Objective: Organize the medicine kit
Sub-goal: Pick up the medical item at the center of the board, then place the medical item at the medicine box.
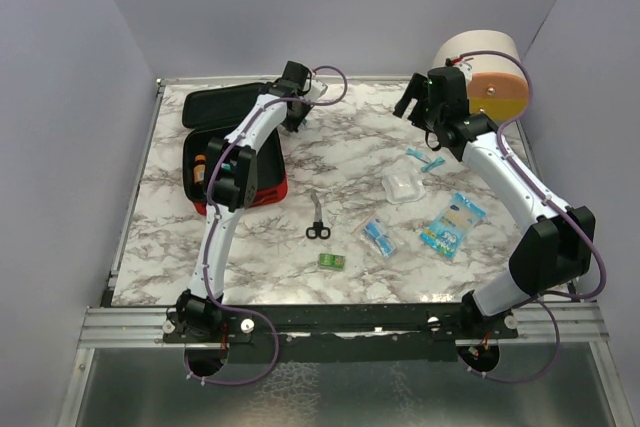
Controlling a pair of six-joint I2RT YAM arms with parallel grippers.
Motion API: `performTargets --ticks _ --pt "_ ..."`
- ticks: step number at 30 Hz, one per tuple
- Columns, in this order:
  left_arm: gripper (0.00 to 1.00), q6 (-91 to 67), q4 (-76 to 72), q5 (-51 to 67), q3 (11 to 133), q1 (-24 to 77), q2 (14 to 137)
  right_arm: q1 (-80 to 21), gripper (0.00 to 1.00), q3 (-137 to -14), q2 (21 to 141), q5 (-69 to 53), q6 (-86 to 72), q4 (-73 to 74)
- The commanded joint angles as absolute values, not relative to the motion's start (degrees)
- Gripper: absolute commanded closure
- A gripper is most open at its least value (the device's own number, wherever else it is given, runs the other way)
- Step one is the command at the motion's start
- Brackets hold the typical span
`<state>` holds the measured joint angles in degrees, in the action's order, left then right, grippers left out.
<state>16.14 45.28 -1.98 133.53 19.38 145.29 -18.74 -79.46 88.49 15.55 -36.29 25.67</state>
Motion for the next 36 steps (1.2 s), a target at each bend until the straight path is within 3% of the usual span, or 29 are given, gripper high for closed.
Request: performTargets --ticks 1,10,20,26,36 --pt "1.00 14.89 49.35 0.87 130.35 20.38 146.20 -18.54 0.19 -78.41 87.68 14.66 -37.65 23.85" --pt "1.00 8.80 50.08 0.99 134.80 21.87 137.45 -18.54 0.19 -77.67 87.78 12.69 -37.71 22.83" --pt "1.00 2.00 50.01 -4.61 127.49 21.72 121.42 -18.53 0.19 -76.62 88.63 9.41 -37.79 21.57" --pt "1.00 -1.12 49.57 -10.60 116.90 20.09 110.13 -18.54 0.19 -76.26 88.77 7.86 -36.82 21.23" --pt "1.00 -13.69 44.76 4.08 99.70 12.50 102.31 -18.54 0.19 -77.29 89.54 6.94 -36.04 23.25"
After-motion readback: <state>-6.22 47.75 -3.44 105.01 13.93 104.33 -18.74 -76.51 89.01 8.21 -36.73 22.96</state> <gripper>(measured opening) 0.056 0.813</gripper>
